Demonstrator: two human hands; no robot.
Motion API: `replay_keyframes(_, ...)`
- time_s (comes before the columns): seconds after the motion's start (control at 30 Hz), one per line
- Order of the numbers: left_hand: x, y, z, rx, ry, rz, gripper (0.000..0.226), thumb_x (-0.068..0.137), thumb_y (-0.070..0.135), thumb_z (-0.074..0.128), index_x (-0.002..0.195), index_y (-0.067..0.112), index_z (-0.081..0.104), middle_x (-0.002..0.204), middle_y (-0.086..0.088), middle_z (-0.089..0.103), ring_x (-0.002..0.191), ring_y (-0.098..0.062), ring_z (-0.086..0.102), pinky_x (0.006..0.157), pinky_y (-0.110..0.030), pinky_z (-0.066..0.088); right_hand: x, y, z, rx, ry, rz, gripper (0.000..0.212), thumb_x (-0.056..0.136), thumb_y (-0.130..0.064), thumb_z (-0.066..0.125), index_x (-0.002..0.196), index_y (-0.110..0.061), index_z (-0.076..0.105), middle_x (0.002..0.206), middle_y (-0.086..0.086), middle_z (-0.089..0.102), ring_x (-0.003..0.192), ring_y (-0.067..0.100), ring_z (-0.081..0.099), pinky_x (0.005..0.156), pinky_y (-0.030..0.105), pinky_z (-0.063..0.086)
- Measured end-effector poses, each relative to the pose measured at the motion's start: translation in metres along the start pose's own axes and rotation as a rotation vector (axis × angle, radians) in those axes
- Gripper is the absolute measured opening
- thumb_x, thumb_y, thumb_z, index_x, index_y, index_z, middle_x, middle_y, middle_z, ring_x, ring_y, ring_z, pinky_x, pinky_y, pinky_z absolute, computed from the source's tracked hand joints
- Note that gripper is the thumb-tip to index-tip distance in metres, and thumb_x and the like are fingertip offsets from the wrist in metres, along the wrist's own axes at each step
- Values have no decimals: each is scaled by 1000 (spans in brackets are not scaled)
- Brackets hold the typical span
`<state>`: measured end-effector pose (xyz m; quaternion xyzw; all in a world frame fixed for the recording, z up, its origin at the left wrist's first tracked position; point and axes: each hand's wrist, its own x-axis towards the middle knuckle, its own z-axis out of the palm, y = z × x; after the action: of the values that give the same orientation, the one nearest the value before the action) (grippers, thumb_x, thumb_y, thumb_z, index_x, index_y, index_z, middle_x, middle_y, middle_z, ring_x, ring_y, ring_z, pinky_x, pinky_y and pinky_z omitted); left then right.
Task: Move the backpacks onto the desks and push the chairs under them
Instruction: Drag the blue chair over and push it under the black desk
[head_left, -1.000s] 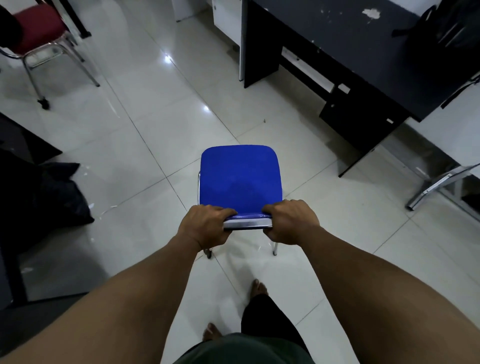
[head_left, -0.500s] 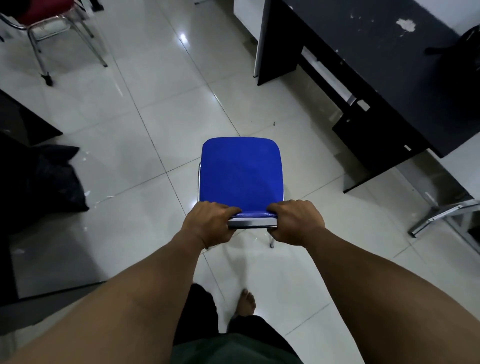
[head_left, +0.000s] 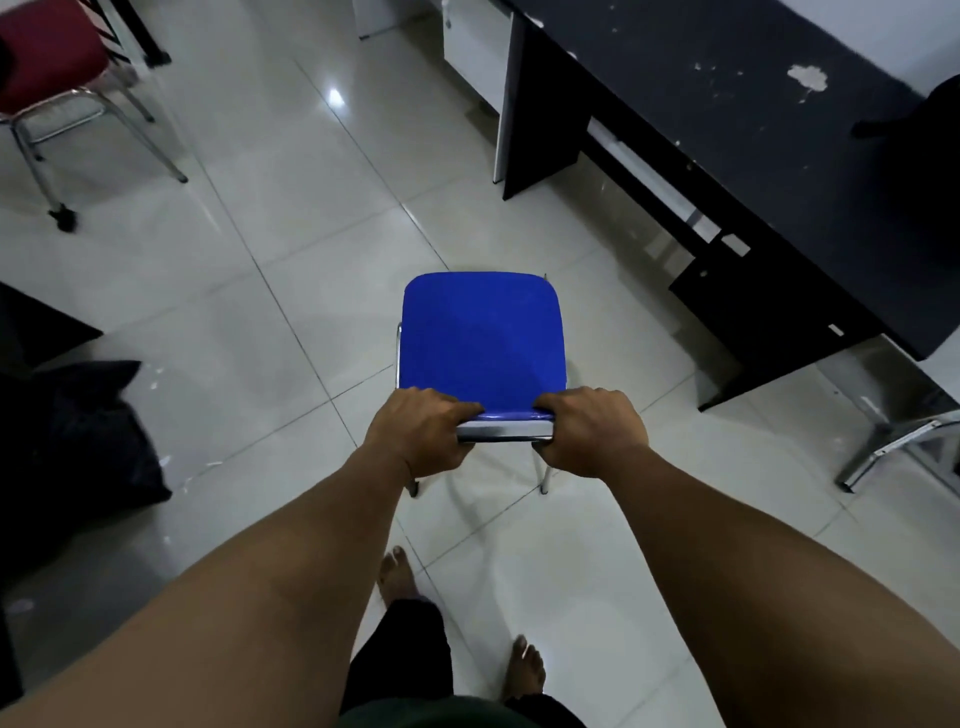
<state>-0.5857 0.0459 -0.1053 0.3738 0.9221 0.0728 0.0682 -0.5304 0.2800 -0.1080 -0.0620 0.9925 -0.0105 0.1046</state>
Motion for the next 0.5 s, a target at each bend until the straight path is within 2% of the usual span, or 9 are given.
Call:
replay_keyframes(0.07, 19, -17, -3, 4, 9, 36, 35, 86, 48, 53, 117, 38, 65, 87, 9, 73, 73, -18, 67, 65, -28, 52, 20, 1, -5, 2, 14, 42, 30, 75, -56, 50, 95, -38, 62, 71, -11, 63, 59, 19, 57, 52, 26, 38)
replay_keyframes(0.2, 50, -46, -9, 17, 15, 82, 37, 87, 49, 52, 120, 37, 65, 87, 8, 73, 72, -19, 66, 66, -28, 53, 50, 1, -12, -22, 57, 99, 25, 72, -54, 52, 87, -38, 63, 63, -10, 60, 53, 19, 48, 46, 22, 22)
replay_keyframes(0.37, 78, -72, -16, 3, 5, 140, 38, 88, 47, 52, 122, 34, 65, 87, 5, 73, 72, -23, 67, 67, -34, 55, 82, 4, -16, -12, 39, 149, 27, 74, -57, 50, 89, -39, 63, 63, -12, 59, 54, 14, 53, 47, 21, 28)
replay_keyframes(0.5, 104, -97, -23, 24, -18, 175, 39, 90, 50, 48, 124, 36, 62, 88, 7, 73, 72, -19, 65, 68, -32, 55, 108, 4, -20, -16, 56, 189, 30, 74, -59, 49, 92, -39, 64, 65, -11, 61, 56, 16, 54, 47, 22, 28)
